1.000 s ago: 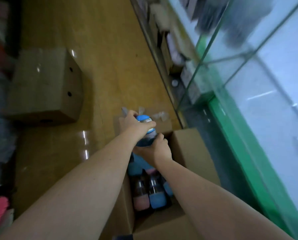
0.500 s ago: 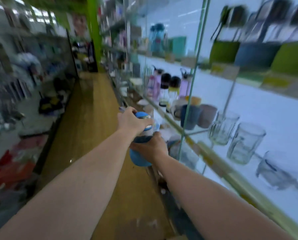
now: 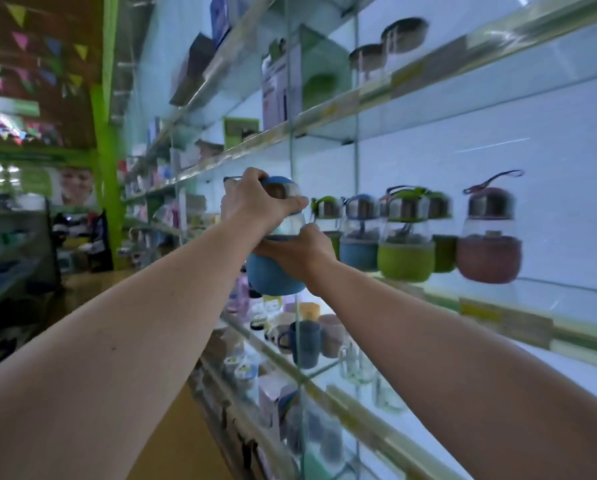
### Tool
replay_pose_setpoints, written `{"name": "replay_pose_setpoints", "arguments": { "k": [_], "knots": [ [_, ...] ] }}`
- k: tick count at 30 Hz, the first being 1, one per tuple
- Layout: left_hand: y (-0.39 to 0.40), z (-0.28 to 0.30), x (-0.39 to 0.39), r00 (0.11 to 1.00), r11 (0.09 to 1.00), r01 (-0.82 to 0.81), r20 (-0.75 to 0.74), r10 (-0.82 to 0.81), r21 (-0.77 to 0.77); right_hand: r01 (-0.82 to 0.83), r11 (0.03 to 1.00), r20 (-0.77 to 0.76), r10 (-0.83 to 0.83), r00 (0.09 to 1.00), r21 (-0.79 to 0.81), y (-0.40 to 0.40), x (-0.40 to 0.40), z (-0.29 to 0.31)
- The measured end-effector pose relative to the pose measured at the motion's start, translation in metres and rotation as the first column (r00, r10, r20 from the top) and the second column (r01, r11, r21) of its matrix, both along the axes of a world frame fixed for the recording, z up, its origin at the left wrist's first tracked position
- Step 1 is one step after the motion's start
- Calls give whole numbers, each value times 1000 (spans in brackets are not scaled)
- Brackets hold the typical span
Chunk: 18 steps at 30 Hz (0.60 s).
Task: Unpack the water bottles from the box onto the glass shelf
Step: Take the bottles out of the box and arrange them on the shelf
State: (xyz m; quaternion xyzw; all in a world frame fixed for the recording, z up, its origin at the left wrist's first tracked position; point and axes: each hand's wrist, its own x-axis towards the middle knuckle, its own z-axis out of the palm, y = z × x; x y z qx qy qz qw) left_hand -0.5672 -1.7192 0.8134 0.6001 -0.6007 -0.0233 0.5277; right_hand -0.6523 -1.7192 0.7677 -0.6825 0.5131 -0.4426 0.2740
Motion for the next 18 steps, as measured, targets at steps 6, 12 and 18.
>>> {"name": "replay_pose_setpoints", "arguments": {
  "k": [6, 12, 18],
  "knots": [
    [-3, 33, -87, 985, 981, 173, 35, -170, -87, 218, 973, -34, -221, 975, -79, 15, -82, 33],
    [-7, 29, -174, 939, 937, 343, 60, -339, -64, 395, 917, -20, -397, 918, -51, 23, -166, 31],
    [-16, 10, -228, 918, 923, 385, 108, -383, 1, 466, 885, 36, -466, 884, 16, 11, -212, 11]
  ]
}}
